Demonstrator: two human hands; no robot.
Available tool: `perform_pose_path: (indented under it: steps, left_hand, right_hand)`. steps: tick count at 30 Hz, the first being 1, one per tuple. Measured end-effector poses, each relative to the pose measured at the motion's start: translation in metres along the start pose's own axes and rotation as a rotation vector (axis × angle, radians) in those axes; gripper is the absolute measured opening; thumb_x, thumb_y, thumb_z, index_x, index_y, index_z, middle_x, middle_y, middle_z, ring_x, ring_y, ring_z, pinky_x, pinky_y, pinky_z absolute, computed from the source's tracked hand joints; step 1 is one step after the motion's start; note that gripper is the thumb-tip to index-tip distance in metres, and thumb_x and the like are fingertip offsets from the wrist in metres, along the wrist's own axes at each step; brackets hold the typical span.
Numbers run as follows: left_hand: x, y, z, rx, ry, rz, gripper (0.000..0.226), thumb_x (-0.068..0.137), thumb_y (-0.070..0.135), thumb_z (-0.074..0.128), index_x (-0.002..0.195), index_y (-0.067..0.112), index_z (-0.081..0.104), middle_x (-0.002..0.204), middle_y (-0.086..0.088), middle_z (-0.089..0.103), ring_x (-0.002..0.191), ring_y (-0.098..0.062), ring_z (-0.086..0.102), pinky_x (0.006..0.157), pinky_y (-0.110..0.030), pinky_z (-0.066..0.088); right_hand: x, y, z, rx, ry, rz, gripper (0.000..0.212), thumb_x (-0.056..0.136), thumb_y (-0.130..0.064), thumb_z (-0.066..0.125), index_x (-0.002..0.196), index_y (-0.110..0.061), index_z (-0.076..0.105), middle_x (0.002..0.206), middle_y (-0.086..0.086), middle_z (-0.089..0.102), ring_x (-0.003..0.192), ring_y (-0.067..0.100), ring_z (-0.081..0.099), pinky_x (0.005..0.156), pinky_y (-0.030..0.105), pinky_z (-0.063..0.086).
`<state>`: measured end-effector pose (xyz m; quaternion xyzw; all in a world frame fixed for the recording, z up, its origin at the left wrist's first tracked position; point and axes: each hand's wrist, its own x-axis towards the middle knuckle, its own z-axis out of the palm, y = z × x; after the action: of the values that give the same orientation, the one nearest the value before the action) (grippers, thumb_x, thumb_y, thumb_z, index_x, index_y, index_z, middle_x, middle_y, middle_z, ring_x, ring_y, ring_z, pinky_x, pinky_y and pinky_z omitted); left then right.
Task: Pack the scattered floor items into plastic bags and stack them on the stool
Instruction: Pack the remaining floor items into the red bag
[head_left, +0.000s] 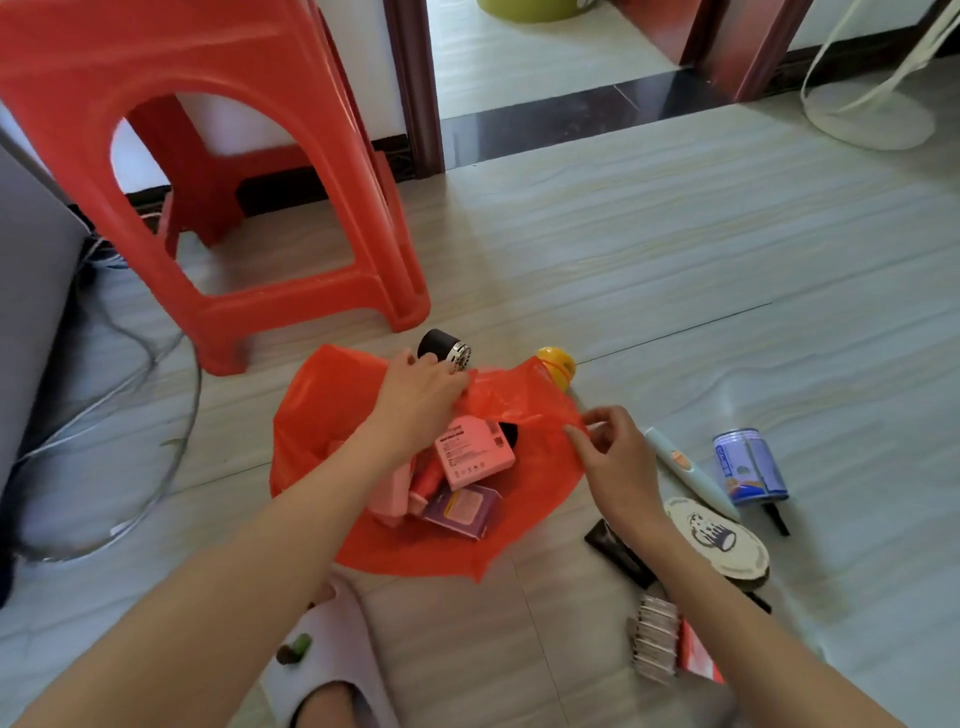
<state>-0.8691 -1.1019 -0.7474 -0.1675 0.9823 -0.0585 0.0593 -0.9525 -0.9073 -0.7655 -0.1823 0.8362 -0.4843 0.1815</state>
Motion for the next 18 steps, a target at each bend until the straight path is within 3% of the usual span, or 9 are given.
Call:
perform_pose_path:
  steps: [2, 5, 7, 12, 18]
  left_hand:
    - [0.009, -0.011, -0.002, -0.128, 0.107, -0.049, 0.018, 0.087, 0.020, 0.049, 0.100, 0.016, 0.061, 0.100, -0.004, 0.064, 0.099, -0.026, 0.059, 0.080, -0.036, 0.032]
    - [0.019, -0.030, -0.010, -0.257, 0.332, -0.141, 0.016, 0.075, 0.002, 0.056, 0.085, 0.009, 0.066, 0.085, -0.011, 0.068, 0.083, -0.032, 0.064, 0.074, -0.040, 0.037]
    - [0.023, -0.034, -0.012, -0.248, 0.364, -0.162, 0.019, 0.072, -0.002, 0.055, 0.084, 0.009, 0.066, 0.082, -0.011, 0.068, 0.080, -0.032, 0.063, 0.072, -0.039, 0.037]
    - [0.010, -0.030, -0.011, -0.187, 0.373, -0.151, 0.022, 0.074, 0.000, 0.059, 0.093, 0.010, 0.065, 0.090, -0.010, 0.065, 0.087, -0.032, 0.060, 0.076, -0.040, 0.035]
    - [-0.040, 0.007, -0.014, -0.242, 0.398, -0.178, 0.053, 0.072, 0.020, 0.072, 0.121, 0.015, 0.052, 0.122, -0.011, 0.054, 0.118, -0.033, 0.045, 0.096, -0.052, 0.033]
  right_hand:
    - [0.006, 0.003, -0.005, -0.022, 0.001, -0.033, 0.008, 0.086, -0.020, 0.062, 0.081, -0.019, 0.056, 0.068, -0.010, 0.057, 0.067, 0.000, 0.054, 0.057, 0.010, 0.038]
    - [0.010, 0.009, -0.011, -0.040, -0.004, -0.037, 0.021, 0.088, -0.020, 0.060, 0.068, -0.024, 0.055, 0.066, -0.010, 0.058, 0.064, 0.001, 0.052, 0.056, 0.010, 0.037]
    - [0.011, 0.010, -0.012, -0.018, -0.008, -0.015, 0.026, 0.089, -0.021, 0.059, 0.064, -0.029, 0.055, 0.065, -0.009, 0.059, 0.064, 0.004, 0.053, 0.058, 0.014, 0.038]
    - [0.012, 0.003, -0.017, -0.005, 0.002, 0.011, 0.018, 0.090, -0.023, 0.056, 0.074, -0.017, 0.063, 0.067, -0.006, 0.061, 0.068, 0.013, 0.057, 0.065, 0.028, 0.045]
    - [-0.011, 0.001, -0.031, -0.110, -0.056, -0.005, 0.009, 0.089, -0.023, 0.058, 0.089, -0.017, 0.065, 0.086, -0.002, 0.065, 0.083, 0.012, 0.059, 0.073, 0.025, 0.043]
